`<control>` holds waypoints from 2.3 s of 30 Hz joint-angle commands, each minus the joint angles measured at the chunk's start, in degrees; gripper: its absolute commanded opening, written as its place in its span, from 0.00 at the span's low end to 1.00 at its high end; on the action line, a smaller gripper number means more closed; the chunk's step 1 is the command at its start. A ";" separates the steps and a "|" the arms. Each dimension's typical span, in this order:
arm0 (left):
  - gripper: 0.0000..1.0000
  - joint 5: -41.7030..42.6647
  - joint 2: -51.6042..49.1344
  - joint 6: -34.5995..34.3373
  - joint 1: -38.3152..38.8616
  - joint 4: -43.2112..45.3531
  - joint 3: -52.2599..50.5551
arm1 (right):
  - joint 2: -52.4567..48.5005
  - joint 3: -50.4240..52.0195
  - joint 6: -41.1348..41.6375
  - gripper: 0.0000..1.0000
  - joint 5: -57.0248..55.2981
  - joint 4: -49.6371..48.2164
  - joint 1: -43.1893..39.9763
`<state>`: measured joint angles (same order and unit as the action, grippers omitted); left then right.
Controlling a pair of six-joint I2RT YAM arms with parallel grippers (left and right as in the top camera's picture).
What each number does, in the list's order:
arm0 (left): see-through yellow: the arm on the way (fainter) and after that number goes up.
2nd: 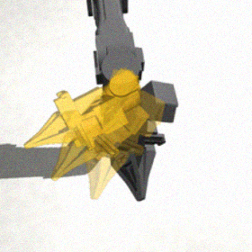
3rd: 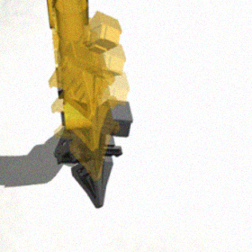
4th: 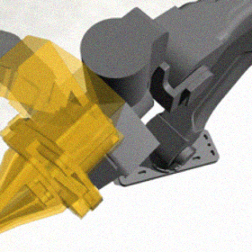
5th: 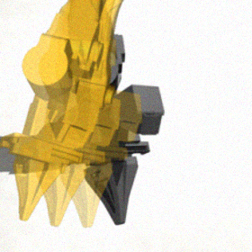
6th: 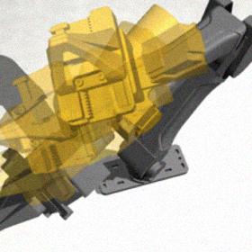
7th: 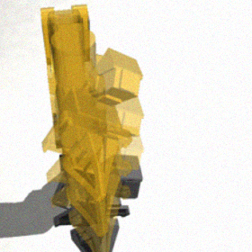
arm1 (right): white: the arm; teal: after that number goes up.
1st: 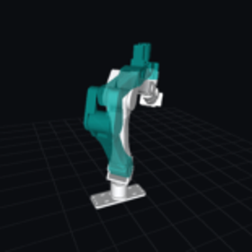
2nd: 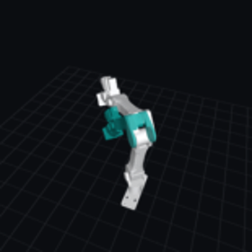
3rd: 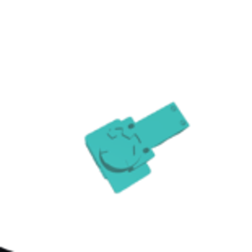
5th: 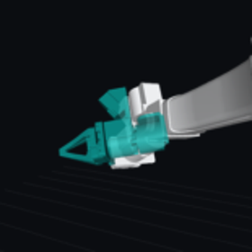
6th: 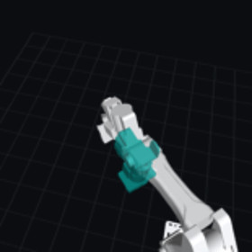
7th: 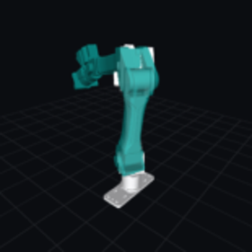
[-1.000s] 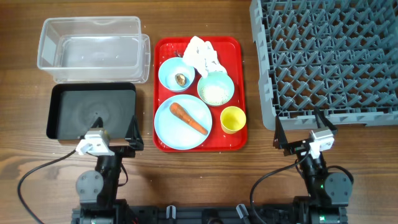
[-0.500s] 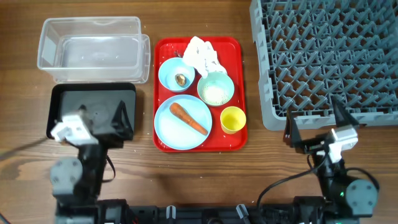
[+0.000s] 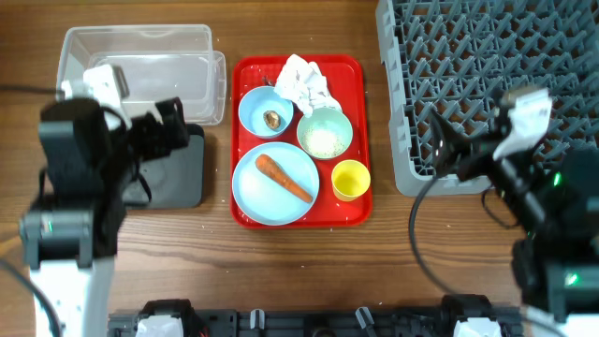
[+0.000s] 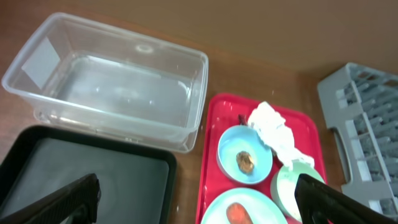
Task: Sort waste into correct bins and load items into the dishwasher rack
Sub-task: 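Reach the left gripper to the white tissue on the red tray and grasp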
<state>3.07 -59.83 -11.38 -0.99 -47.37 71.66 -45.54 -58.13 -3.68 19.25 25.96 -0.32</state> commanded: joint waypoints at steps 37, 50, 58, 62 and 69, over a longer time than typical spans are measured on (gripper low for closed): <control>0.99 1.62 -43.30 1.97 20.24 1.11 26.64 | -30.38 -28.11 2.21 1.00 4.81 28.76 -0.20; 1.00 -3.17 -64.72 11.23 23.41 4.09 38.12 | -30.38 -28.11 2.38 1.00 4.81 30.86 -0.20; 0.99 -0.28 -71.63 14.88 23.93 5.92 38.12 | -30.38 -28.11 3.89 1.00 4.81 30.71 -0.20; 0.99 -0.13 -74.20 16.52 25.20 6.93 38.12 | -30.38 -28.11 3.91 1.00 4.81 30.77 -0.20; 0.84 -0.15 -76.94 17.57 26.45 7.41 38.12 | -30.38 -28.11 4.33 1.00 4.81 30.95 -0.20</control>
<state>1.83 -134.69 4.51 24.97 -40.10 108.64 -75.48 -84.90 -0.45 22.96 56.75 -0.32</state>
